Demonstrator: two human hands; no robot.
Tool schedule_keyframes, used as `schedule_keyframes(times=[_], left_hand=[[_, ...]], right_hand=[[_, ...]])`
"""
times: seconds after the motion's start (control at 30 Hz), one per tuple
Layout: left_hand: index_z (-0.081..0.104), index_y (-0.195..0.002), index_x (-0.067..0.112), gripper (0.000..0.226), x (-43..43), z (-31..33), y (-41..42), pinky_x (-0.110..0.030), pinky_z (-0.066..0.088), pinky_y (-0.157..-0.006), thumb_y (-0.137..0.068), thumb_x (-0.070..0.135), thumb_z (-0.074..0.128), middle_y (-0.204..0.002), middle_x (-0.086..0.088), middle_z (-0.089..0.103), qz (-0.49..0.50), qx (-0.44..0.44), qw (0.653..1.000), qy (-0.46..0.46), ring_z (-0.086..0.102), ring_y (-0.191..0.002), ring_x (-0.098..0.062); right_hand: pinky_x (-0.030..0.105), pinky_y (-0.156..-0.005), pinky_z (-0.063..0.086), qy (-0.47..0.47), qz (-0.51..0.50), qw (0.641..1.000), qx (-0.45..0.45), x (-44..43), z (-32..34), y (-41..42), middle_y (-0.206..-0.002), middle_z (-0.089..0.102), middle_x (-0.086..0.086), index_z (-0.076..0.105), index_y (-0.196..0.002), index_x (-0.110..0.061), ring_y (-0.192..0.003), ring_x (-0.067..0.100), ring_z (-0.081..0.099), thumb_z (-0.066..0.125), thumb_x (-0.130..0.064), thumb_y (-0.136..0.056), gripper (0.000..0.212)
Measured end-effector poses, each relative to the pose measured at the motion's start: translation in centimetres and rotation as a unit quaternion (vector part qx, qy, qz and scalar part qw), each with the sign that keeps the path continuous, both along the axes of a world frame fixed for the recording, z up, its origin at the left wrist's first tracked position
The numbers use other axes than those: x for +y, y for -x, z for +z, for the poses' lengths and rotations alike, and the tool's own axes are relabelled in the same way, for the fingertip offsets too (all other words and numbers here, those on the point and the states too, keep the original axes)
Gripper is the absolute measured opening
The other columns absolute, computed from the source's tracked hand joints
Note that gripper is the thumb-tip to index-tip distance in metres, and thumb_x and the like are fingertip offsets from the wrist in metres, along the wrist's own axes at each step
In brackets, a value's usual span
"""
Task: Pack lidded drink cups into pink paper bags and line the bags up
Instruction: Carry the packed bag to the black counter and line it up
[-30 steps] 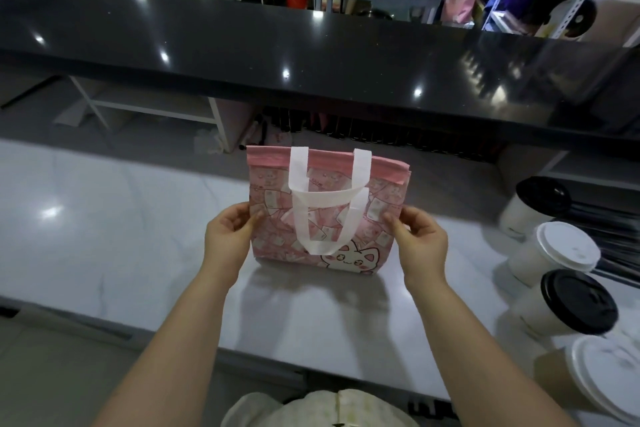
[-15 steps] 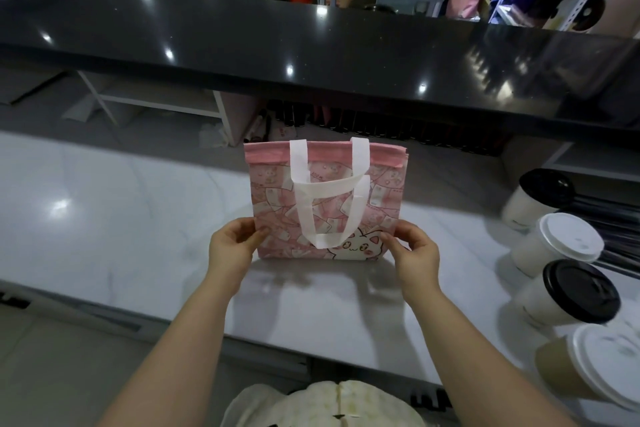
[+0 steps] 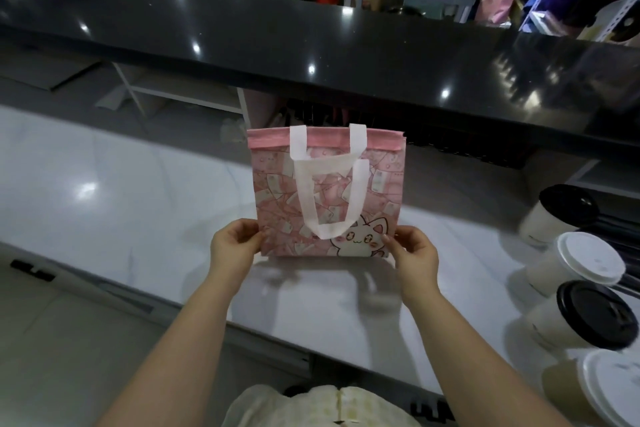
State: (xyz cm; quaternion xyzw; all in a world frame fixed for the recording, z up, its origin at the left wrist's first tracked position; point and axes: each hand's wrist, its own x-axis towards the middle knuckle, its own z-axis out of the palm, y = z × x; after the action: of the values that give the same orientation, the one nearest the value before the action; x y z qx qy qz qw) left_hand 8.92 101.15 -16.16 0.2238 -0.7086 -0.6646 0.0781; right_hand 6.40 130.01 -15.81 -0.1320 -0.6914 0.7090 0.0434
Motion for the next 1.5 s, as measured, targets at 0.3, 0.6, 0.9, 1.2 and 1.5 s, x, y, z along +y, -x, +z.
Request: schedule_keyframes(times=[0.3, 0.6, 0.9, 1.2, 1.5], left_hand=[[0.069, -0.099, 0.008, 0.014, -1.6, 1.9, -5.5, -0.022, 0.058, -0.061, -0.086, 0.004, 0.07, -0.087, 0.0, 0.075, 0.181, 0.048, 0.98, -0.07, 0.072, -0.074, -0.008], [0.066, -0.096, 0.014, 0.016, -7.2, 3.2, -15.8, -0.02, 0.058, -0.065, -0.092, -0.001, 0.06, -0.076, 0.013, 0.074, 0.362, 0.056, 0.928, -0.067, 0.069, -0.071, -0.001], [0.069, -0.106, 0.012, 0.016, -18.4, 4.6, -25.5, -0.027, 0.06, -0.071, -0.092, 0.005, 0.063, -0.094, 0.001, 0.074, 0.511, 0.09, 0.851, -0.079, 0.071, -0.082, -0.012], [0.071, -0.107, 0.015, 0.019, -39.4, 7.3, -35.9, -0.024, 0.058, -0.062, -0.095, 0.006, 0.06, -0.089, 0.006, 0.076, 0.56, 0.121, 0.818, -0.052, 0.071, -0.078, -0.008], [0.075, -0.103, 0.019, 0.017, -53.1, 3.3, -38.0, -0.031, 0.058, -0.068, -0.094, 0.01, 0.063, -0.096, -0.001, 0.076, 0.575, 0.088, 0.806, -0.108, 0.072, -0.084, -0.016]], right_hand=[[0.031, -0.077, 0.056, 0.11, 0.069, 0.992, -0.001, -6.5, 2.0, 1.5, -0.101, 0.071, 0.008, 0.067, -0.102, -0.009, -0.09, 0.017, 0.067, 0.058, -0.001, -0.094, 0.015], [0.047, -0.086, 0.053, 0.116, 0.268, 0.956, -0.041, -18.0, 2.7, 0.1, -0.11, 0.072, 0.011, 0.069, -0.111, -0.007, -0.101, 0.029, 0.066, 0.06, -0.004, -0.093, 0.02], [0.045, -0.086, 0.056, 0.099, 0.426, 0.899, -0.017, -35.4, 6.3, -5.5, -0.108, 0.073, 0.009, 0.068, -0.112, -0.006, -0.104, 0.031, 0.066, 0.058, -0.003, -0.093, 0.022], [0.036, -0.089, 0.056, 0.162, 0.545, 0.822, 0.021, -59.2, 8.4, -14.6, -0.115, 0.071, 0.009, 0.064, -0.12, -0.005, -0.109, 0.024, 0.066, 0.058, 0.006, -0.091, 0.032], [0.024, -0.079, 0.055, 0.121, 0.538, 0.834, 0.003, -73.3, 5.1, -16.3, -0.113, 0.072, 0.004, 0.065, -0.12, -0.01, -0.108, 0.019, 0.067, 0.055, 0.01, -0.09, 0.037]])
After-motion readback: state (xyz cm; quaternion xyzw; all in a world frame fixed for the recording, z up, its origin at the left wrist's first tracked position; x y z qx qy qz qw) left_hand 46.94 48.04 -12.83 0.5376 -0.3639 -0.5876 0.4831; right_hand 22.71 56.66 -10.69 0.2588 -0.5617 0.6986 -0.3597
